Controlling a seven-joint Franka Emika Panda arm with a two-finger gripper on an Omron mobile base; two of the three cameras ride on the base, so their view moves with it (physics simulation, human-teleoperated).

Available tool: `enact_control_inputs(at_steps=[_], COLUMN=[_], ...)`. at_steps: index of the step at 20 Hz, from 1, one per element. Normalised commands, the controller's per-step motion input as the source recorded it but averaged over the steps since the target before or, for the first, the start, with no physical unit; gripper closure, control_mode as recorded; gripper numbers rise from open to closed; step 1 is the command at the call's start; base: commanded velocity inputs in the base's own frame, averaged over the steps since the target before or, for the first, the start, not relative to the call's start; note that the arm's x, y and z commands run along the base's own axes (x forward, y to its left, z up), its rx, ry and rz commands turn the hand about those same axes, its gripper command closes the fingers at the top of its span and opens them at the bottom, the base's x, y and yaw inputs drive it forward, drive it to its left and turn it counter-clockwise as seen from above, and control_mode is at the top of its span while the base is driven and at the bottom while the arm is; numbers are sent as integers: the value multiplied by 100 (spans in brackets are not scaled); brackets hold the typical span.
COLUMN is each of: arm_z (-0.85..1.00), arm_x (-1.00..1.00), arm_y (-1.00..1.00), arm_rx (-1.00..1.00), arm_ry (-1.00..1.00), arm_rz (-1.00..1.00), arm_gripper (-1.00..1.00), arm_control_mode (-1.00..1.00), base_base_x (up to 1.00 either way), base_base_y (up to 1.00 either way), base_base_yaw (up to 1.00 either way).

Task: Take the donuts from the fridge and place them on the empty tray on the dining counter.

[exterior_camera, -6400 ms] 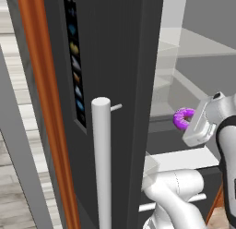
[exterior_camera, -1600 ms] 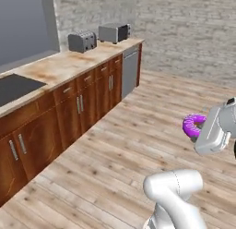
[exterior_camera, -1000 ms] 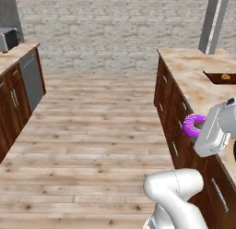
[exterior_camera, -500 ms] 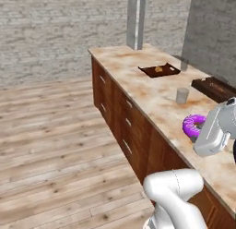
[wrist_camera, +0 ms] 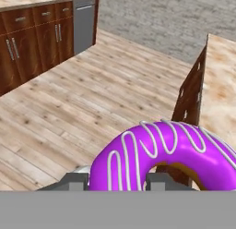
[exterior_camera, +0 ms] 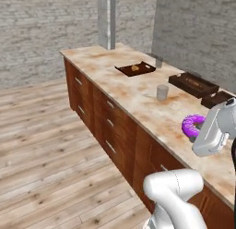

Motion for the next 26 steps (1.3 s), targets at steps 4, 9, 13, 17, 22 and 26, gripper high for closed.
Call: enact_control_inputs(at_steps=[4,9,13,17,22,26], arm_z=[0,0,0,0,0,0], arm_x=[0,0,0,0,0,0], arm_y=[0,0,0,0,0,0], arm_rx=[0,0,0,0,0,0], arm_ry=[0,0,0,0,0,0], arm_rz=[0,0,0,0,0,0], arm_gripper=[100,100,100,100,100,100], arm_control_mode=[100,100,100,100,100,100], base_base_x=[-84,-93,-85,-61,-34,26], base_base_y=[-33,-36,-30,-8,-6,-58], base_base_yaw=[-34,-32,-32,-36,-37,-27])
